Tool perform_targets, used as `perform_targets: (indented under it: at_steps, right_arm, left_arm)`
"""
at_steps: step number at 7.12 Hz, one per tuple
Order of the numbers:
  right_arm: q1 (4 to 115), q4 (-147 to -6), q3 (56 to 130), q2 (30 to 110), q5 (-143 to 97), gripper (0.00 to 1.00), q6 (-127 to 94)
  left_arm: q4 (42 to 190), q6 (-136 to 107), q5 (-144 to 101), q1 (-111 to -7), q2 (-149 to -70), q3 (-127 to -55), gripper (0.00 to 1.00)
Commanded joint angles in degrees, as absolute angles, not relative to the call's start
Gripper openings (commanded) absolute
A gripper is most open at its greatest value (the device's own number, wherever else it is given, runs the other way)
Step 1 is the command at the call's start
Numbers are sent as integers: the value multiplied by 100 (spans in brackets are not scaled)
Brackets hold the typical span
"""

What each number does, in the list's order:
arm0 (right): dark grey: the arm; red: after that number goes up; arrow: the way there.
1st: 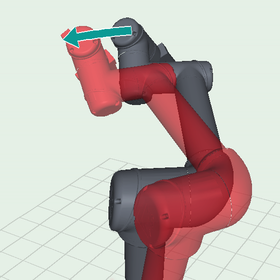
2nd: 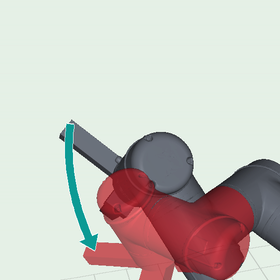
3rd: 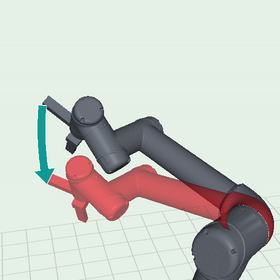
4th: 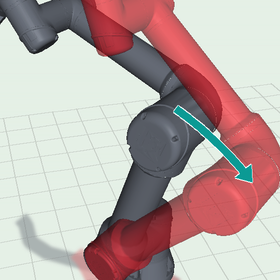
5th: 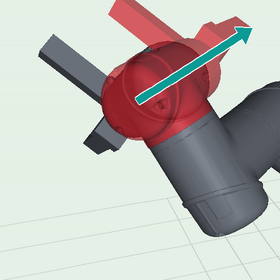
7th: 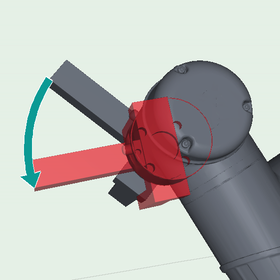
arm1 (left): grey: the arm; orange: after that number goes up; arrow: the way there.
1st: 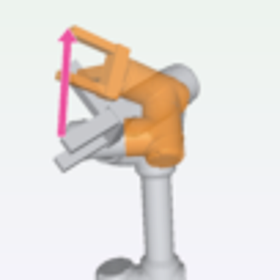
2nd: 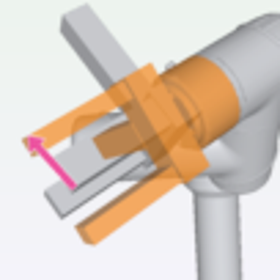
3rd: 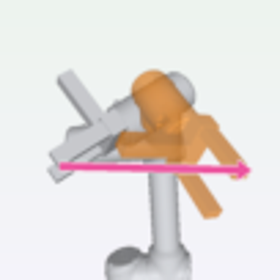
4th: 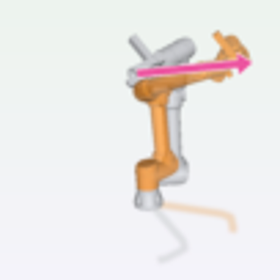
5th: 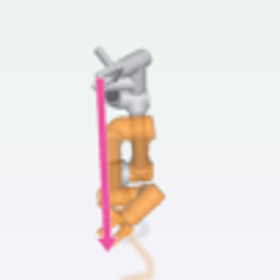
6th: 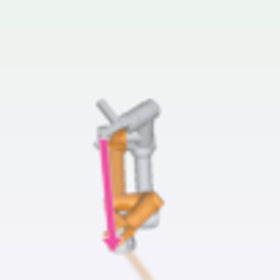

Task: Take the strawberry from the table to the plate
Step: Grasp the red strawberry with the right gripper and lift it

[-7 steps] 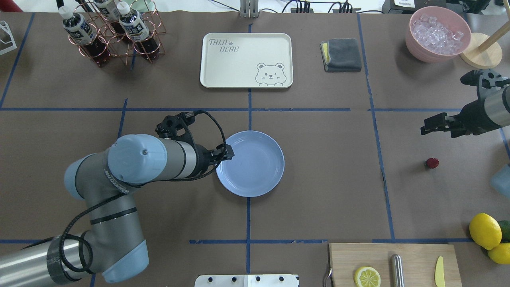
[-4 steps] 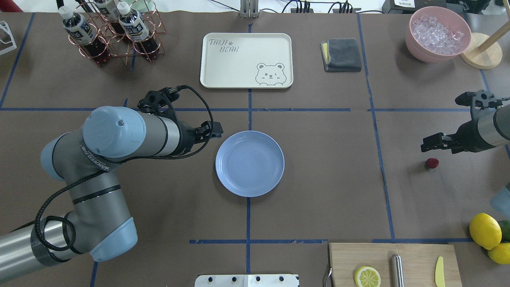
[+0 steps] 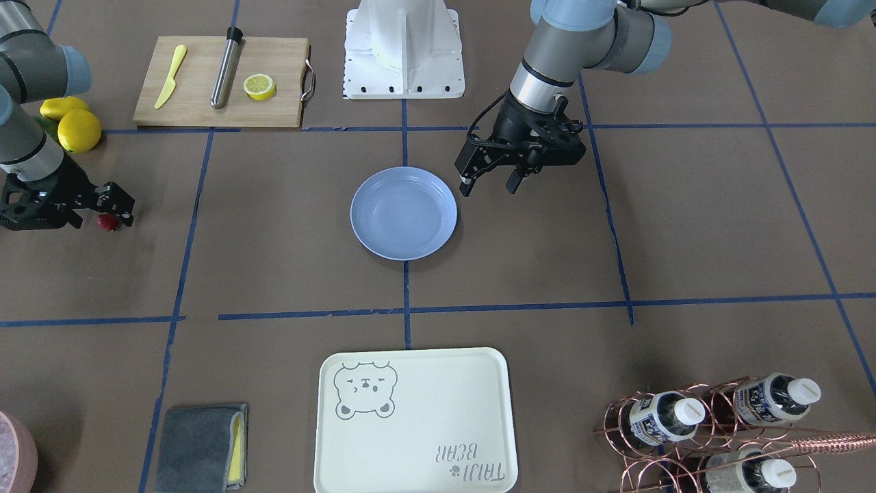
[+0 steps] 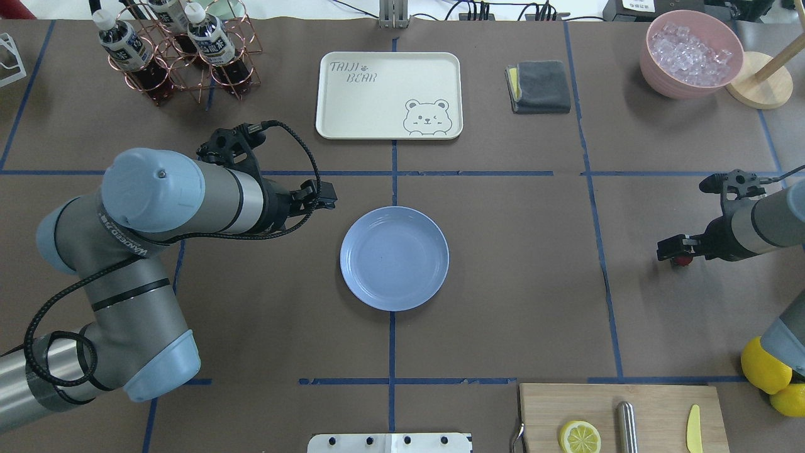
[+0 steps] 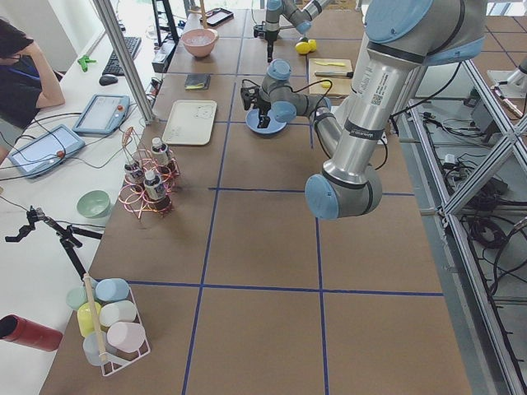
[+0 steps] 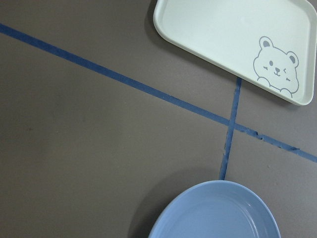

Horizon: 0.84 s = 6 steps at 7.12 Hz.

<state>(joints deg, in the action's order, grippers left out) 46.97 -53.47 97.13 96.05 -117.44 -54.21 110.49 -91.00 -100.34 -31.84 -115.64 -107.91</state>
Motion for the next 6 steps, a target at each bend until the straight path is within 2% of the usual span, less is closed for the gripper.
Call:
perform_targets:
  at_steps: [1, 2, 3, 5, 6]
  right_arm:
    - [4676, -5317, 9712, 9571, -11777, 100, -5423]
    - [4684, -5317, 9721, 9571, -11777, 100, -5423]
    - [4693, -5317, 9729, 9606, -11777, 94, -5423]
    - [4702, -5317, 9782, 9642, -11777, 56, -5414]
    - [4702, -5317, 9782, 9650, -11777, 41, -5414]
  left_arm:
    - [11048, -9097, -10046, -3199, -11549, -10793, 100]
    - [11048, -9097, -10046, -3199, -11549, -10793, 100]
    - [11048, -9097, -10046, -3191, -11558, -10802, 100]
    - [11057, -9097, -10037, -3190, -11566, -10802, 100]
    - [11048, -9097, -10037, -3190, -11558, -10802, 100]
